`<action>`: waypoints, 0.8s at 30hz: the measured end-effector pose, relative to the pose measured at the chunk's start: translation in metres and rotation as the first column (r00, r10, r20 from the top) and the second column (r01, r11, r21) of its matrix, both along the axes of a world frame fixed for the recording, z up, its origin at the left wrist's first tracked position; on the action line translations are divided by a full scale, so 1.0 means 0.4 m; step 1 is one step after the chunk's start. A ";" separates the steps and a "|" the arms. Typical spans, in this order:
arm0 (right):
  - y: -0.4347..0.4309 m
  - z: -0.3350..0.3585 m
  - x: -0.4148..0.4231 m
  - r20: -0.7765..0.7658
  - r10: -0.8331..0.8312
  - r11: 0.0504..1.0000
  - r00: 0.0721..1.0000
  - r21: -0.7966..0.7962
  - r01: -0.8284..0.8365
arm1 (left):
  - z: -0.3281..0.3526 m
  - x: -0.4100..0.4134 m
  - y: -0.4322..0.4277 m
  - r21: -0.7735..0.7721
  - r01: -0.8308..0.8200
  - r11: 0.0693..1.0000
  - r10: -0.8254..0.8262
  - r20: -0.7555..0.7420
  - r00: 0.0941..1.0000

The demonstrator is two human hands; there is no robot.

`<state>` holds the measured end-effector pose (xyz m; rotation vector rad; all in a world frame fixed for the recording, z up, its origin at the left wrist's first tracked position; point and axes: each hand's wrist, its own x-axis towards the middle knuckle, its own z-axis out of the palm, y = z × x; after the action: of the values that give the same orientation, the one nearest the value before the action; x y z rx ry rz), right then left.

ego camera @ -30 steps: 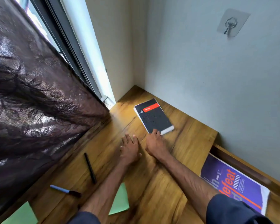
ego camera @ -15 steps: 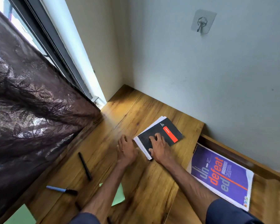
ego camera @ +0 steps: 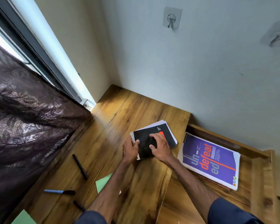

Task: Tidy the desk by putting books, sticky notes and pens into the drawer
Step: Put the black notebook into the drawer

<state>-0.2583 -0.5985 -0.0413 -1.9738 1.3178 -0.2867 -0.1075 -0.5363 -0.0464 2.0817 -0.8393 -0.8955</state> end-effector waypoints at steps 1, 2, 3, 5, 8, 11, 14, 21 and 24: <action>-0.004 0.006 -0.021 0.010 -0.102 0.994 0.995 -0.035 0.102 | 0.008 0.002 0.003 -0.047 0.038 0.998 -0.040 -0.038 0.998; -0.010 0.011 -0.042 0.020 -0.209 0.975 0.978 -0.074 0.210 | 0.016 0.009 0.004 -0.101 0.085 0.991 -0.093 -0.077 0.993; -0.017 0.016 -0.066 0.037 -0.305 0.947 0.952 -0.098 0.307 | 0.027 0.016 0.005 -0.155 0.140 0.978 -0.158 -0.108 0.981; -0.039 0.023 -0.115 0.101 -0.416 0.906 0.904 -0.042 0.422 | 0.049 0.034 0.005 -0.245 0.240 0.939 -0.276 -0.121 0.954; -0.070 0.032 -0.165 0.205 -0.482 0.876 0.852 0.138 0.462 | 0.075 0.056 -0.002 -0.306 0.342 0.889 -0.380 -0.076 0.922; -0.073 0.043 -0.186 0.233 -0.499 0.866 0.835 0.110 0.487 | 0.090 0.061 -0.009 -0.308 0.338 0.889 -0.370 -0.050 0.928; -0.058 0.046 -0.186 0.227 -0.482 0.875 0.846 0.077 0.478 | 0.086 0.065 -0.002 -0.271 0.356 0.894 -0.369 0.003 0.929; -0.029 0.034 -0.196 0.159 -0.441 0.897 0.884 0.051 0.438 | 0.061 0.049 0.040 -0.233 0.371 0.899 -0.349 0.130 0.928; -0.024 0.043 -0.221 0.205 -0.460 0.887 0.864 0.058 0.459 | 0.068 0.027 0.029 -0.257 0.341 0.904 -0.309 0.157 0.938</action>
<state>-0.3468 -0.6079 -0.0239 -1.5442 1.6276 -0.7018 -0.0966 -0.5248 -0.0192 1.7839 -1.3255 -0.7782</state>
